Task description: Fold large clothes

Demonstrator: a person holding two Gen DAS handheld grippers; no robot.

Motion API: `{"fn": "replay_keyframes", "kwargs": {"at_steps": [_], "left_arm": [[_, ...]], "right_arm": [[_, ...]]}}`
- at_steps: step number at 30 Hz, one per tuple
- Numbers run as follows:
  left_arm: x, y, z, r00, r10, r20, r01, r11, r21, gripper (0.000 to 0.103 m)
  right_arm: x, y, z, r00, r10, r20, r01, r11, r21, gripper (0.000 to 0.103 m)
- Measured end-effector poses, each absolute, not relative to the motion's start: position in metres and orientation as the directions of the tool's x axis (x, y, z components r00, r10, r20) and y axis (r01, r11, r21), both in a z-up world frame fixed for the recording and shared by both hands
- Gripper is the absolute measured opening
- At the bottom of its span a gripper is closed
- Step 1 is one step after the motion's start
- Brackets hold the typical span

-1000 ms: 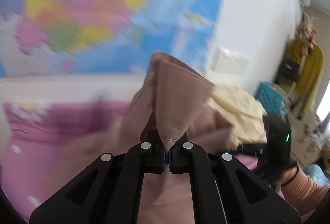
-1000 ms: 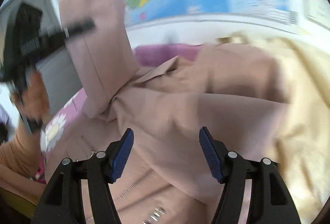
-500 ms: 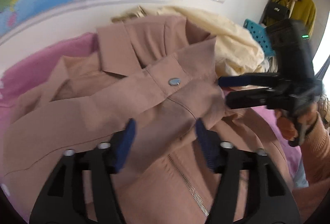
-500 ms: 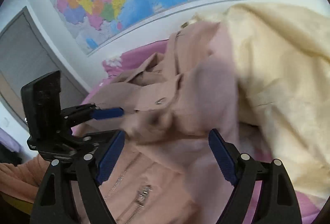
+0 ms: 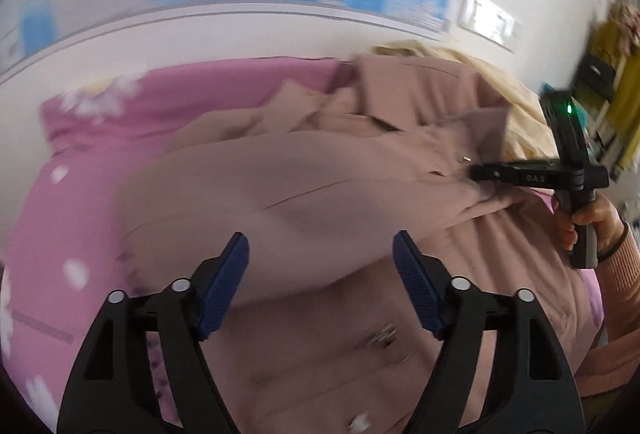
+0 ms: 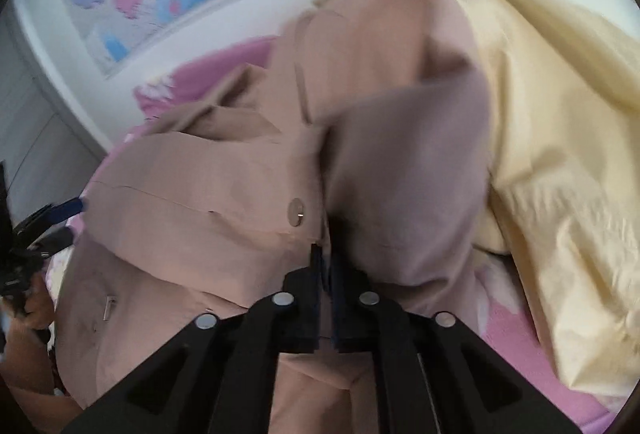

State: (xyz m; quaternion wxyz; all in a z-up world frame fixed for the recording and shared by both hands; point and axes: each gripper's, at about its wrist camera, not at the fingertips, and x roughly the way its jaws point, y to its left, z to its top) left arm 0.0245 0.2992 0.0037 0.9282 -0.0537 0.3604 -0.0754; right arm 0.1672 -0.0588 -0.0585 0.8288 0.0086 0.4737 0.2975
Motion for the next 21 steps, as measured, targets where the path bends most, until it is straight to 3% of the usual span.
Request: {"fn": "replay_keyframes", "kwargs": {"at_steps": [1,3,5,10,14,21], "left_arm": [[0.016,0.309,0.001,0.73,-0.159,-0.665,0.071,0.985,-0.157,0.078],[0.003,0.324,-0.003,0.721,-0.13,-0.681,0.025,0.987,-0.162,0.078],[-0.011,0.336,-0.009,0.705,-0.111,-0.7,-0.01,0.986,-0.167,0.079],[-0.044,0.351,-0.028,0.666,-0.104,-0.738,-0.046,0.983,-0.18,0.082],[-0.064,0.35,-0.043,0.629,-0.147,-0.764,-0.034,0.976,-0.217,0.082],[-0.094,0.338,-0.062,0.599,-0.196,-0.776,-0.018,0.966,-0.258,0.083]], "right_arm": [[0.167,-0.064,-0.059,0.359,0.514,-0.779,-0.481,0.817,0.318,0.017],[0.158,-0.075,-0.05,0.35,0.569,-0.744,-0.495,0.787,0.369,0.044],[0.142,-0.086,-0.037,0.379,0.59,-0.713,-0.523,0.772,0.361,0.058],[0.098,-0.141,-0.026,0.397,0.64,-0.658,-0.5,0.752,0.431,0.069],[0.07,-0.169,-0.041,0.373,0.646,-0.666,-0.467,0.751,0.467,0.078],[0.028,-0.187,-0.073,0.309,0.709,-0.634,-0.415,0.7,0.581,0.082]]}}
